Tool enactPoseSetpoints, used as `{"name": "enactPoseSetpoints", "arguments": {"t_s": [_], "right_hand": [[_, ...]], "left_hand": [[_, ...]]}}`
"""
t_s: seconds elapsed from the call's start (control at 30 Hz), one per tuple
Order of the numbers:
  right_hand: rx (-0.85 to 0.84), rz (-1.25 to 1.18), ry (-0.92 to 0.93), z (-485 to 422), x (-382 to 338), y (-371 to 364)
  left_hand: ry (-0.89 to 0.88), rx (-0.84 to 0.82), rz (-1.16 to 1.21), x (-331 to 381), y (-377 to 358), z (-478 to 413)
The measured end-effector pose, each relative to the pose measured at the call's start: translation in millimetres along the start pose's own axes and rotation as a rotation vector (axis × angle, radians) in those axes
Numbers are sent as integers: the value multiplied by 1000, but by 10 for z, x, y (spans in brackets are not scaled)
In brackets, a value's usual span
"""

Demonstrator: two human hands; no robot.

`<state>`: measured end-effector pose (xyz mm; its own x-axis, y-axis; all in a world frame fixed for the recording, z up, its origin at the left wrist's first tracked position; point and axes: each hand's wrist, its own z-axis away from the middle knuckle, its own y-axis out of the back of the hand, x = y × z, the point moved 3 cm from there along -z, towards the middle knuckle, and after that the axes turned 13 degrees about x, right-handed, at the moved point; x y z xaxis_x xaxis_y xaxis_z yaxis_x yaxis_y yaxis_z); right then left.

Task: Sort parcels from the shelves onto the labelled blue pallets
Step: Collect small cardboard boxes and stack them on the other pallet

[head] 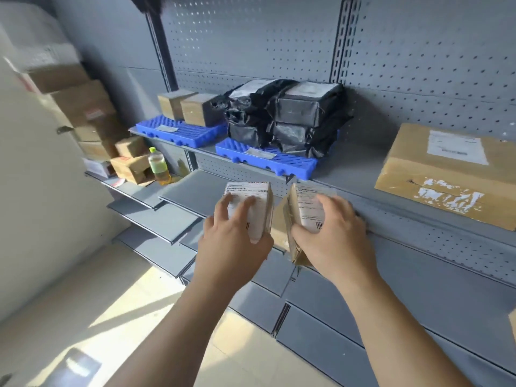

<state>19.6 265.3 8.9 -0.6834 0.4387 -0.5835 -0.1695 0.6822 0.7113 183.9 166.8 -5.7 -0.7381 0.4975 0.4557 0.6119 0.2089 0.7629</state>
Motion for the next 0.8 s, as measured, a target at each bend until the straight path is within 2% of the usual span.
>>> {"name": "enactPoseSetpoints", "arguments": {"t_s": [0.4, 0.8], "right_hand": [[68, -97, 183, -84, -1870, -893], [21, -96, 252, -591, -2751, -1879]], "left_hand": [[39, 171, 42, -1532, 1003, -917], [165, 232, 27, -2539, 964, -1791]]}}
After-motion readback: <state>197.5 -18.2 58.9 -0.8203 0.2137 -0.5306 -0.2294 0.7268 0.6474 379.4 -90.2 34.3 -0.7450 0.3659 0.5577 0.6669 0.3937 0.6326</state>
